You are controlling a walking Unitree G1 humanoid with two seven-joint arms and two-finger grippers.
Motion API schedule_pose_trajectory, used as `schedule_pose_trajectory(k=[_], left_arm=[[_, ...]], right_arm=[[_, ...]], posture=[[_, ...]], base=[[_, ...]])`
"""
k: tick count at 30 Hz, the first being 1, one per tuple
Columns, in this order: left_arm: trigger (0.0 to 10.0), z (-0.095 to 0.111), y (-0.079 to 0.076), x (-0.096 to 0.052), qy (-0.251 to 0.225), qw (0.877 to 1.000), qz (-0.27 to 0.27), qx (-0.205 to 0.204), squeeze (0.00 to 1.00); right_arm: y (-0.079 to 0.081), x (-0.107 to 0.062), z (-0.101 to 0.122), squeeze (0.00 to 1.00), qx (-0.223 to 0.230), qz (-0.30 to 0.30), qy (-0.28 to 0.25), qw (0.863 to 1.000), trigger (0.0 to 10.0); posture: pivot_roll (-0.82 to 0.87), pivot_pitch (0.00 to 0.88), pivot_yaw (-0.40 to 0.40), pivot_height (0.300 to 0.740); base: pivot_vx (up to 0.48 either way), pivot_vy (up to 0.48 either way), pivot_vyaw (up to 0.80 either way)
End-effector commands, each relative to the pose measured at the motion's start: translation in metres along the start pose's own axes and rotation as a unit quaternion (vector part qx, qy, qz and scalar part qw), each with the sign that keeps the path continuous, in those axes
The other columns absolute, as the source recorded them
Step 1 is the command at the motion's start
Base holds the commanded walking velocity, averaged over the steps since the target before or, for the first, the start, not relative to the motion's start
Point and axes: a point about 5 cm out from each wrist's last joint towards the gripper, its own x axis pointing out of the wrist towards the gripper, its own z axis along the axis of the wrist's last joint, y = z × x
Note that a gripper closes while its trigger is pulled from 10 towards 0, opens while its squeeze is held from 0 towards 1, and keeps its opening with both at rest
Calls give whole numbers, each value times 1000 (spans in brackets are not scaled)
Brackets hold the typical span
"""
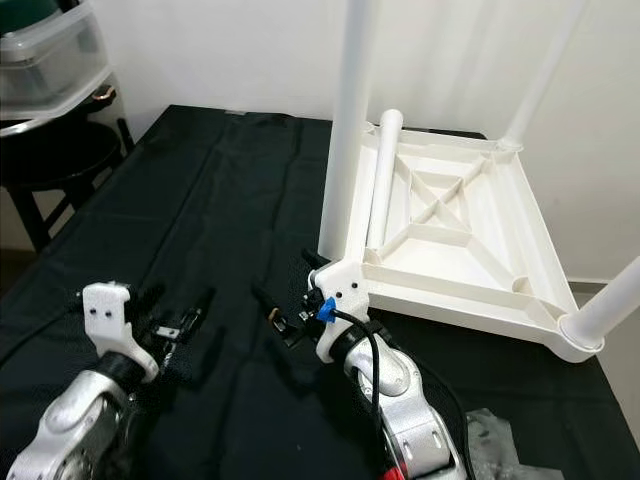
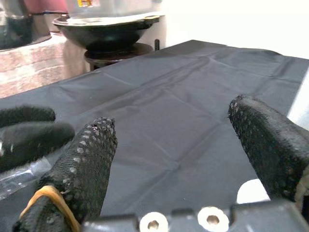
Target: Building children table
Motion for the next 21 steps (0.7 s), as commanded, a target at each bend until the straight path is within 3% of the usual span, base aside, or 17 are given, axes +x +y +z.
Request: schedule_pose_trajectory(k=[1, 4, 10, 11, 12, 18, 19, 20, 21], left_arm=[[10000, -1, -1, 6, 0, 1000, 0, -6, 0], [10000, 0, 1, 13, -7, 1000, 2, -20, 0], [10000, 0, -1, 12, -2, 1000, -2, -23, 0], [10000, 0, -1, 13, -1, 1000, -5, -22, 0], [10000, 0, -2, 13, -2, 1000, -8, -21, 0], [10000, 0, -1, 16, -3, 1000, -12, -22, 0], [10000, 0, -1, 16, -4, 1000, -13, -23, 0], [10000, 0, -1, 16, -4, 1000, -14, -23, 0], [10000, 0, -1, 16, -4, 1000, -14, -23, 0]], right_arm=[[-1, 2, -3, 0, 7, 2, -3, 1000, 10000], [-4, 3, -5, 0, 8, -4, -4, 1000, 10000], [-5, 3, -7, 0, 12, -10, -3, 1000, 10000], [-5, 3, -5, 0, 17, -8, -10, 1000, 8039], [-5, 2, -3, 0, 24, -7, -20, 999, 0], [-7, 4, -2, 0, 30, -9, -26, 999, 0], [-8, 4, -2, 0, 28, -12, -23, 999, 2980], [-8, 5, -3, 0, 27, -13, -19, 999, 10000], [-8, 5, -3, 0, 27, -13, -19, 999, 10000]], posture=[[-41, 40, -27, 740], [-44, 41, -28, 740], [-45, 43, -30, 740], [-41, 43, -31, 740], [-41, 43, -31, 740], [-40, 46, -32, 740], [-41, 47, -32, 740], [-41, 46, -32, 740], [-41, 46, -32, 740]], base=[[0, 0, 0], [0, 0, 0], [0, 0, 0], [0, 0, 0], [0, 0, 0], [0, 0, 0], [0, 0, 0], [0, 0, 0], [0, 0, 0]])
